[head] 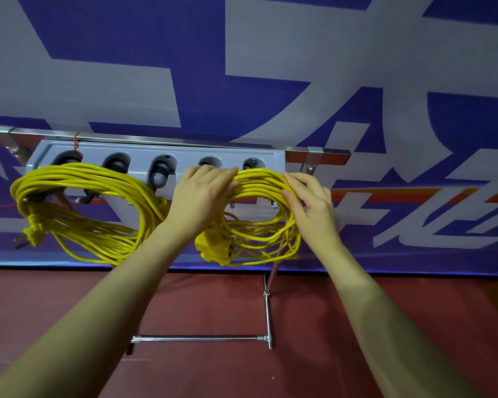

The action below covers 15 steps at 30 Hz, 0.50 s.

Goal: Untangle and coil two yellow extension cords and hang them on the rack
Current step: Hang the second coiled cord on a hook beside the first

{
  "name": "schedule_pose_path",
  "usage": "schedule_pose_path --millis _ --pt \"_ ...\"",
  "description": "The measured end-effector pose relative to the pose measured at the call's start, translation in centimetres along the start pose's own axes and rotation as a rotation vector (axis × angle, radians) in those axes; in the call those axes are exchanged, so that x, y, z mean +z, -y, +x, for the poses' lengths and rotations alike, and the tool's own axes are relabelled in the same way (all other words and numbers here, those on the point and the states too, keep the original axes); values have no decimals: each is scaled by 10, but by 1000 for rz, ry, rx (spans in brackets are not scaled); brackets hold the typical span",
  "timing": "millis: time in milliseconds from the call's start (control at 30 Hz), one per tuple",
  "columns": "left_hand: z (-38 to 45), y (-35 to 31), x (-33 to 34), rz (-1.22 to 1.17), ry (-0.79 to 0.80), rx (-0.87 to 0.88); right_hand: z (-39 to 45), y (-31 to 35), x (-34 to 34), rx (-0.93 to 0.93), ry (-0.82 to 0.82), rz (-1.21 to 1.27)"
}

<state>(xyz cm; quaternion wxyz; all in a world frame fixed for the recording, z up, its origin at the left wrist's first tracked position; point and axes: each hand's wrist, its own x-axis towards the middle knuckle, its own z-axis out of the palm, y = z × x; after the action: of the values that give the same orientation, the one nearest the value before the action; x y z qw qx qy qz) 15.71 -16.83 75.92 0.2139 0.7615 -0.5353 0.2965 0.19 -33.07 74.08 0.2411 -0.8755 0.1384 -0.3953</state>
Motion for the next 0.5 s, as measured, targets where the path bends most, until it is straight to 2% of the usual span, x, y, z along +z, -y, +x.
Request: schedule_pose_path --millis 100,233,367,500 --pt "8 7 -3 -67 58 -25 4 -6 3 -37 -32 -59" --pt "14 13 -16 -286 1 -244 -1 -4 10 23 -113 -20" --pt "-6 11 -10 -100 -47 -137 -8 -1 12 53 -166 -39" --pt "-19 13 -3 17 -64 -107 -8 1 11 60 -153 -165"
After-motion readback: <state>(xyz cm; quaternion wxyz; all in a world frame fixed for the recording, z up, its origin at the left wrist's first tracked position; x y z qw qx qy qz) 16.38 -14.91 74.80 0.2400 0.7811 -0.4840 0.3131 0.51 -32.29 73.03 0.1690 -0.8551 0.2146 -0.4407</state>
